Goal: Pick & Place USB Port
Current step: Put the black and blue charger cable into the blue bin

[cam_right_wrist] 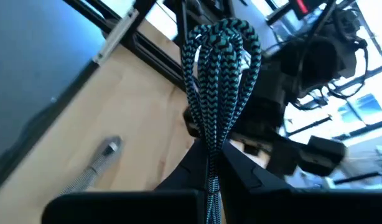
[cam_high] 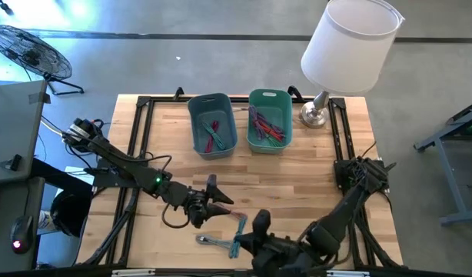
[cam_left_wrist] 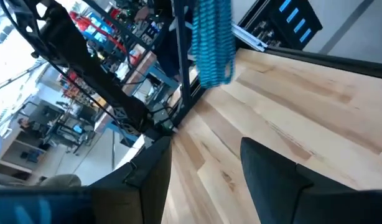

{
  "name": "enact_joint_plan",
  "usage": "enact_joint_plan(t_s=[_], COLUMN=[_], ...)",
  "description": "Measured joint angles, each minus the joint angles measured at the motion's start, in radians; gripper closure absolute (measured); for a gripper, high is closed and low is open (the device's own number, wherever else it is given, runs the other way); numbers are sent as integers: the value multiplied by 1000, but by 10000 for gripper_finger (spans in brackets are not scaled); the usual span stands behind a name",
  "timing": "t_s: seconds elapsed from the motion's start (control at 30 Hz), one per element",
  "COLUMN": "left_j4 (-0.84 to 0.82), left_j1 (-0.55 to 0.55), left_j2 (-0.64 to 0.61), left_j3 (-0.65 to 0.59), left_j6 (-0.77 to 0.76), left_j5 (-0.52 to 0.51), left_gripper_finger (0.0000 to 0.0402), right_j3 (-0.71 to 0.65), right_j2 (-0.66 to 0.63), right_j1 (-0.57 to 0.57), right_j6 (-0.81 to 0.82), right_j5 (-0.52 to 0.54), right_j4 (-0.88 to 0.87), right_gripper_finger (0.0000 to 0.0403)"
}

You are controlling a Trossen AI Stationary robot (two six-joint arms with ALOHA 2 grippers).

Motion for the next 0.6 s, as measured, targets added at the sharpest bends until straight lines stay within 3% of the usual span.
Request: enact_joint_plan(t_s=[0.23, 0.37, 0.6], left_j4=[12, 25, 105], left_j1=[0, 0, 0], left_j2=[0, 0, 0], left_j3=[0, 0, 0], left_j6=[-59, -146, -155], left_j5=[33, 127, 261], left_gripper_finger=[216, 216, 216], right_j3=[0, 0, 0], right_j2=[0, 0, 0], right_j1=[-40, -64, -105], right_j6=[-28, -28, -32], right_j5=[-101, -133, -194], right_j4=[57, 56, 68], right_gripper_finger=[395, 395, 395])
